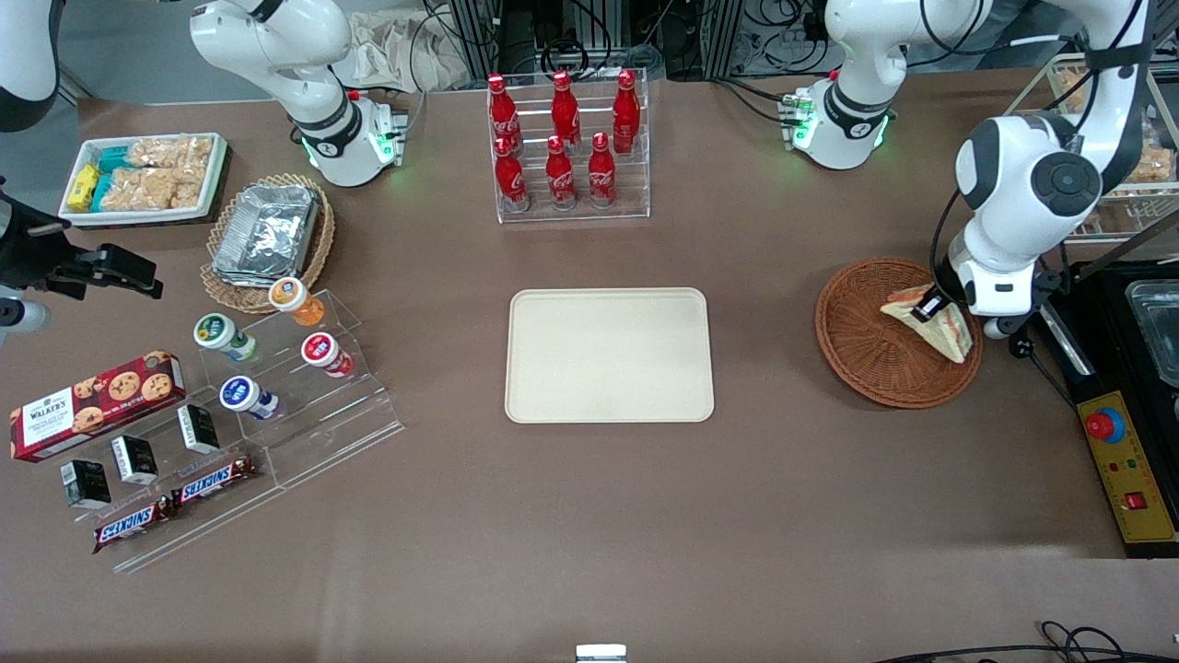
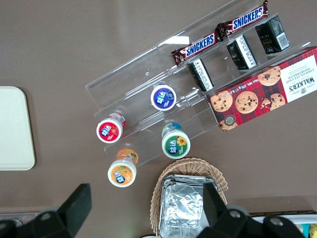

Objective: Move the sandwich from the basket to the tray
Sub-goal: 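Lift the sandwich upright out of the basket with the left gripper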

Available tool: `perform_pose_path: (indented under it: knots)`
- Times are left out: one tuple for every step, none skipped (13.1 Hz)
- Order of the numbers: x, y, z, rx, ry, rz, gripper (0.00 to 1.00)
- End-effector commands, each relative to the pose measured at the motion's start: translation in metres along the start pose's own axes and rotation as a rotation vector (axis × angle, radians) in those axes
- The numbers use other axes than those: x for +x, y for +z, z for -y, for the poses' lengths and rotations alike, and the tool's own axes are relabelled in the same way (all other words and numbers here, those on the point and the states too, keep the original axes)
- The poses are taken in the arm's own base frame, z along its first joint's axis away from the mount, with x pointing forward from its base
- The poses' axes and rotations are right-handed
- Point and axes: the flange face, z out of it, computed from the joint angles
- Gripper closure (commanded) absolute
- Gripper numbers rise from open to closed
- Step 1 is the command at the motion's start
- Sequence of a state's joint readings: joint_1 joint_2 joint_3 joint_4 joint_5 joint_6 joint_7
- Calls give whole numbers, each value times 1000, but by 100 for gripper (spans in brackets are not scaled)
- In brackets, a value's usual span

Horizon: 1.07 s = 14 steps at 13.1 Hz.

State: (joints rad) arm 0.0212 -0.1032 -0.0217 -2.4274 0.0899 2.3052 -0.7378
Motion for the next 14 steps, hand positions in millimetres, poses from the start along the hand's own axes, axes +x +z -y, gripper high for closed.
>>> perform_pose_path:
  knots:
    - [6,-32,-15,17,122,8,100]
    - [2,-43,-28,19,148,8,100]
    - [2,-53,-35,21,158,9,100]
    - [2,-65,-43,19,173,4,100]
    - [-1,-74,-51,20,199,4,100]
    - [-8,-82,-62,11,268,-1,100]
    - [-14,-87,-69,-20,319,17,100]
    - [-19,-89,-74,-53,346,34,100]
    - [-29,-93,-85,-69,403,32,100]
    - [-39,-99,-97,-79,451,19,100]
    - [-50,-105,-110,-95,475,19,100]
    - [-63,-110,-121,-117,495,24,100]
    - [-74,-115,-132,-130,508,21,100]
    - [-86,-119,-142,-141,500,27,100]
